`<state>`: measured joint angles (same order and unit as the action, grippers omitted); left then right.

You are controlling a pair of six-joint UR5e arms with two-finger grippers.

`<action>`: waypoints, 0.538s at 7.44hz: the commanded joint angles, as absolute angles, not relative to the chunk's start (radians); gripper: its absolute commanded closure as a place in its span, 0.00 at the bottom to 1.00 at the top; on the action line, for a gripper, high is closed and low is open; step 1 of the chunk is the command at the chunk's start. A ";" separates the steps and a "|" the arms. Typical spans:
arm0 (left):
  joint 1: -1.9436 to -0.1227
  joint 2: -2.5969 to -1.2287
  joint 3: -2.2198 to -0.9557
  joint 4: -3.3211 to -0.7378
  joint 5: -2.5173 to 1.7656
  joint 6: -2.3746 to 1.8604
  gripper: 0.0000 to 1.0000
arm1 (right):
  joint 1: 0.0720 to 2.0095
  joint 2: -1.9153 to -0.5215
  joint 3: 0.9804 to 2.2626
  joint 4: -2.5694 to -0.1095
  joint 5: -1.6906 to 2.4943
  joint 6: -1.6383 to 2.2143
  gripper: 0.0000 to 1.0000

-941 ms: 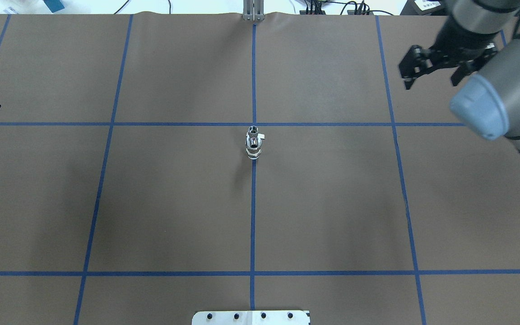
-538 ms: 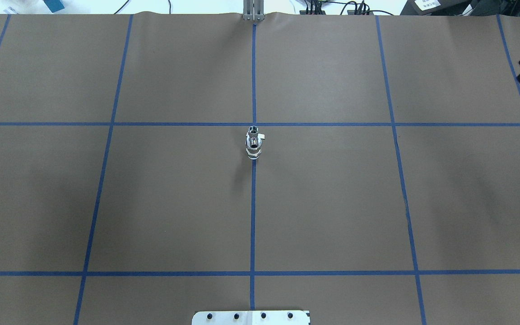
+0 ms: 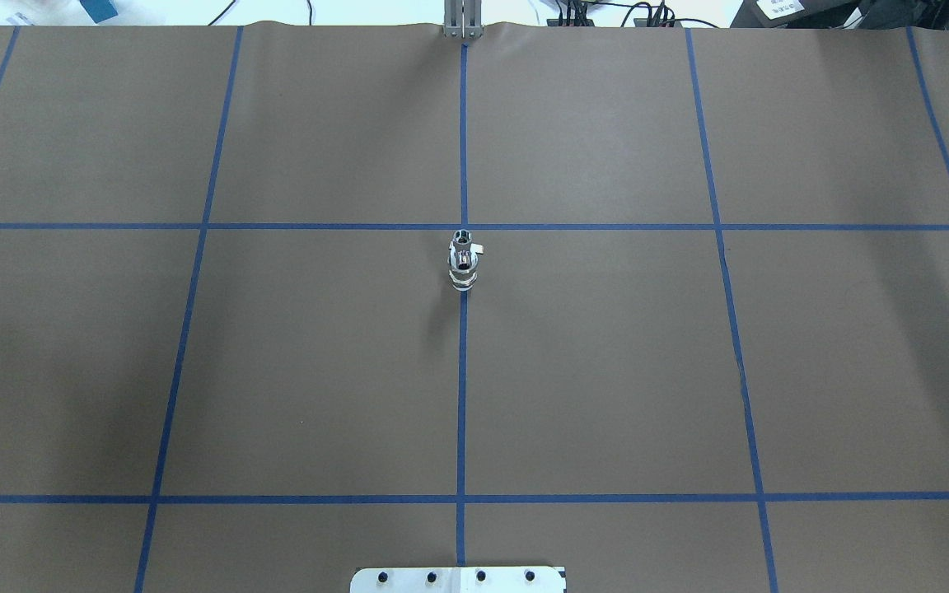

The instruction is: Assemble PPR valve and pipe with both arms

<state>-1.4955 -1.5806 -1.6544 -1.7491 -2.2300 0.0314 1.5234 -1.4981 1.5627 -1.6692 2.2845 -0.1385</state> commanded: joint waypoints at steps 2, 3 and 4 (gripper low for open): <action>-1.496 -1.557 -1.640 -1.752 -2.227 0.034 0.00 | 1.554 -1.503 1.348 -1.462 2.289 -0.129 0.01; -1.496 -1.557 -1.619 -1.750 -2.227 0.031 0.00 | 1.566 -1.496 1.357 -1.469 2.298 -0.121 0.01; -1.494 -1.560 -1.594 -1.750 -2.227 0.029 0.00 | 1.569 -1.477 1.365 -1.474 2.312 -0.044 0.00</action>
